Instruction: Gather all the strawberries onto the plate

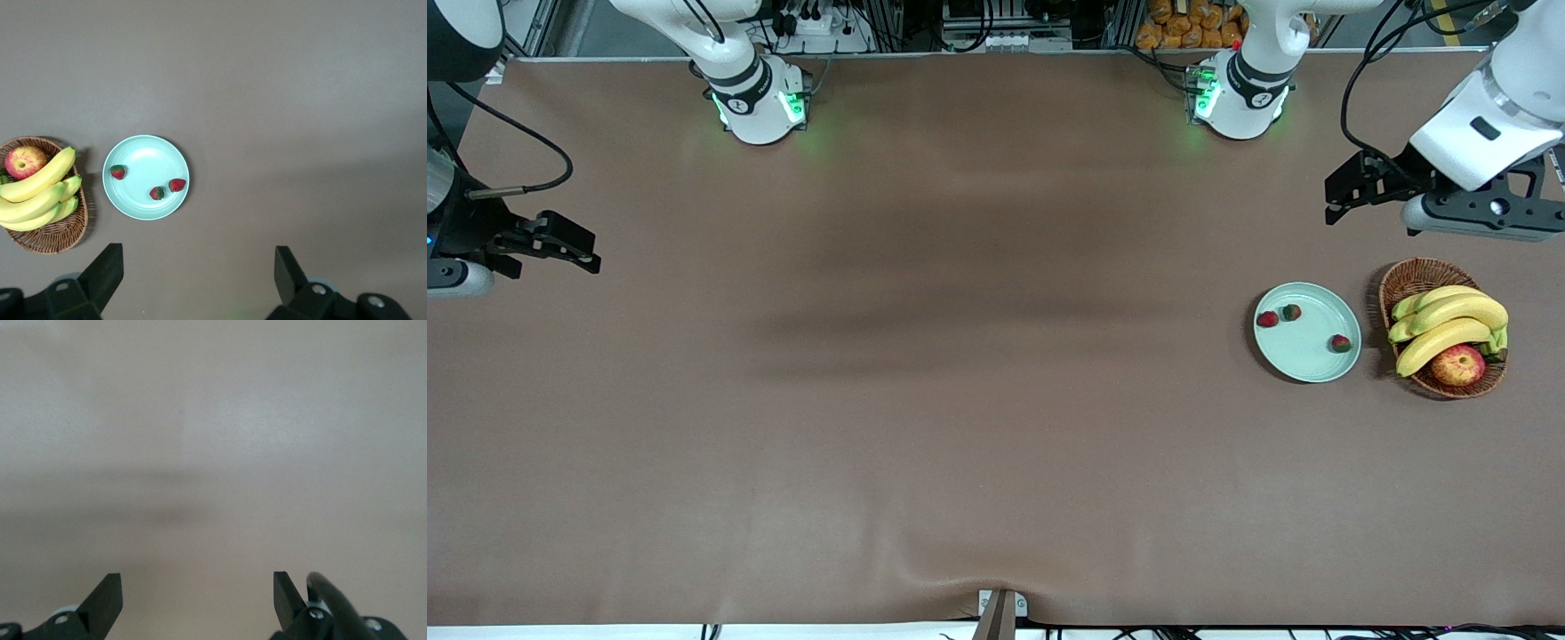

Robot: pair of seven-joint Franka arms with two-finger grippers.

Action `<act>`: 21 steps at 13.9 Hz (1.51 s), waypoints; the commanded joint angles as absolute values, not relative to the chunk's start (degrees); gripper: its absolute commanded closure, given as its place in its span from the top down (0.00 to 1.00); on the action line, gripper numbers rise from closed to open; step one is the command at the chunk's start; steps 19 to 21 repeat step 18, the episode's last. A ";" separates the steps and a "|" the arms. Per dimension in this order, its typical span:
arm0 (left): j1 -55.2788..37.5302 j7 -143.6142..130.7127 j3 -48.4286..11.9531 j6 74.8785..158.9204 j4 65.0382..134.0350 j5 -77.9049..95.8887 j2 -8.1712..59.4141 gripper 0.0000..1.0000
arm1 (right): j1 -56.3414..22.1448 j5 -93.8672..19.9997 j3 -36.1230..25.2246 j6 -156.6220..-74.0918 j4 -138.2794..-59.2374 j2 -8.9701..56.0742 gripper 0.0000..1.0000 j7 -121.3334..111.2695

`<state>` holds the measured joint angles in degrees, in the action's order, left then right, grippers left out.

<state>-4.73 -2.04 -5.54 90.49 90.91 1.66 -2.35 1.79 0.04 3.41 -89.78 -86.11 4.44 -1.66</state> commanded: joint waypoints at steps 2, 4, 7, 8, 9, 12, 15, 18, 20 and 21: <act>-5.10 -1.58 -4.83 88.68 88.33 1.76 -2.37 1.00 | 1.85 0.97 3.52 -88.77 -85.34 4.22 1.00 -0.79; -5.19 -1.67 -5.10 88.16 88.42 1.67 -2.20 1.00 | 1.76 0.97 3.60 -88.68 -85.34 4.13 1.00 -0.79; -5.10 -1.58 -5.10 87.80 88.42 1.67 -2.02 1.00 | 1.76 0.97 3.60 -88.77 -85.34 4.13 1.00 -0.88; -5.10 -1.58 -5.10 87.72 88.42 1.67 -2.11 1.00 | 1.76 0.97 3.60 -88.68 -85.34 4.13 1.00 -0.88; -5.10 -1.58 -5.10 87.45 88.42 1.67 -2.20 1.00 | 1.76 0.97 3.60 -88.68 -85.43 4.13 1.00 -0.88; -5.10 -1.58 -4.75 87.28 88.24 1.67 -2.11 1.00 | 1.67 0.97 3.60 -88.68 -85.43 4.22 1.00 -0.79; -4.05 -1.58 -4.57 87.28 88.33 1.76 -2.02 1.00 | 1.76 0.97 3.60 -88.68 -85.43 4.22 1.00 -0.88; -4.04 -1.67 -4.66 87.28 88.33 1.76 -1.76 1.00 | 1.67 1.05 3.60 -88.77 -85.34 4.22 1.00 -0.97; -4.04 -1.67 -4.66 87.28 88.33 1.76 -1.76 1.00 | 1.67 1.05 3.60 -88.77 -85.34 4.22 1.00 -0.97; -4.04 -1.67 -4.66 87.28 88.33 1.76 -1.76 1.00 | 1.67 1.05 3.60 -88.77 -85.34 4.22 1.00 -0.97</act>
